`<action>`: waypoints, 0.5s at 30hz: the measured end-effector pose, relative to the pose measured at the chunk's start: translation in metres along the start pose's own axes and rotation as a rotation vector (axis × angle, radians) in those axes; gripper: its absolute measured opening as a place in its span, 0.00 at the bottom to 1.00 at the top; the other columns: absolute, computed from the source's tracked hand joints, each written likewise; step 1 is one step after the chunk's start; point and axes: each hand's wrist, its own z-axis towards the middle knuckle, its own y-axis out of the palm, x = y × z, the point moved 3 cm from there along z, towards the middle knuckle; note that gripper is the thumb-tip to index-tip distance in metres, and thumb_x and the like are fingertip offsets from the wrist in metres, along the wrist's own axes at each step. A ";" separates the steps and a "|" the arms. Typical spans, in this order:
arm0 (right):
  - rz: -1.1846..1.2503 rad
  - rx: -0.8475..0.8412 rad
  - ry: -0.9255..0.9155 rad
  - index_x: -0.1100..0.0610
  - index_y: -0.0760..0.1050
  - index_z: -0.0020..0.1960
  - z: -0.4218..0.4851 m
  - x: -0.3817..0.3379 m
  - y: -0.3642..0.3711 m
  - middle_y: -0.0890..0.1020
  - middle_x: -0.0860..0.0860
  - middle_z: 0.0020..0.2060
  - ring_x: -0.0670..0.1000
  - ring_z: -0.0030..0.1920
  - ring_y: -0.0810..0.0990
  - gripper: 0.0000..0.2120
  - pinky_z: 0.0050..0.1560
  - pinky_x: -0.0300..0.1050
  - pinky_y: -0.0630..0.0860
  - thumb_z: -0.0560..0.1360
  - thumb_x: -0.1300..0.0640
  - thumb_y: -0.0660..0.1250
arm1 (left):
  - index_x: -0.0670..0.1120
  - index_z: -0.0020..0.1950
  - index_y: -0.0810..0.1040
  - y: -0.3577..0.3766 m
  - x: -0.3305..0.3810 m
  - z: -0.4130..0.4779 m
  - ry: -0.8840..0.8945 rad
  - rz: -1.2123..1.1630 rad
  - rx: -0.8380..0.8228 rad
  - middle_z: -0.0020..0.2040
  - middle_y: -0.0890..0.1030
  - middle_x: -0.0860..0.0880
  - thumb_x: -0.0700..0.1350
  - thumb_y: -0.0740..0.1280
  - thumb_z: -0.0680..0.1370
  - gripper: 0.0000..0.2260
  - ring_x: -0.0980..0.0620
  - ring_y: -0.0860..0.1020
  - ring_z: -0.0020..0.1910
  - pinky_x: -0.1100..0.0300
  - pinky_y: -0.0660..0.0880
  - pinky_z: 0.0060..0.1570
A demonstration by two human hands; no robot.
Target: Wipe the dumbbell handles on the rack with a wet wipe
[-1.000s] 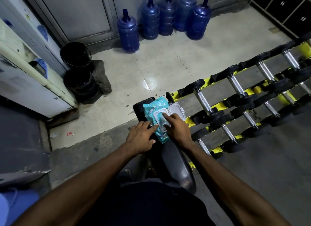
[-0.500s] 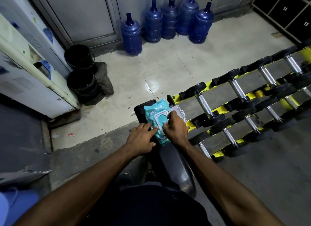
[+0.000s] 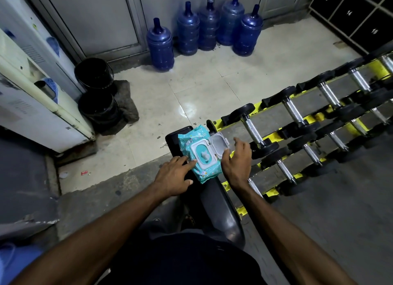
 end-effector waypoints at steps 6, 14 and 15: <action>0.147 -0.072 -0.218 0.55 0.81 0.53 -0.007 -0.014 0.012 0.81 0.50 0.45 0.49 0.43 0.79 0.07 0.42 0.47 0.77 0.78 0.55 0.67 | 0.55 0.80 0.58 -0.002 0.000 -0.003 -0.004 -0.067 -0.003 0.80 0.59 0.48 0.57 0.67 0.77 0.34 0.45 0.58 0.78 0.50 0.62 0.74; -0.072 -0.244 -0.444 0.52 0.84 0.53 -0.026 -0.017 0.035 0.81 0.50 0.44 0.54 0.44 0.78 0.10 0.36 0.44 0.75 0.73 0.55 0.69 | 0.50 0.81 0.57 -0.003 -0.007 -0.006 -0.009 -0.063 -0.037 0.81 0.57 0.50 0.57 0.66 0.78 0.34 0.47 0.55 0.79 0.49 0.60 0.75; -0.135 -0.270 -0.456 0.52 0.83 0.54 -0.026 -0.017 0.036 0.81 0.51 0.45 0.55 0.45 0.78 0.12 0.35 0.44 0.75 0.71 0.57 0.70 | 0.50 0.80 0.57 -0.003 -0.008 -0.006 -0.010 -0.053 -0.044 0.81 0.56 0.50 0.57 0.66 0.78 0.34 0.47 0.54 0.79 0.49 0.60 0.75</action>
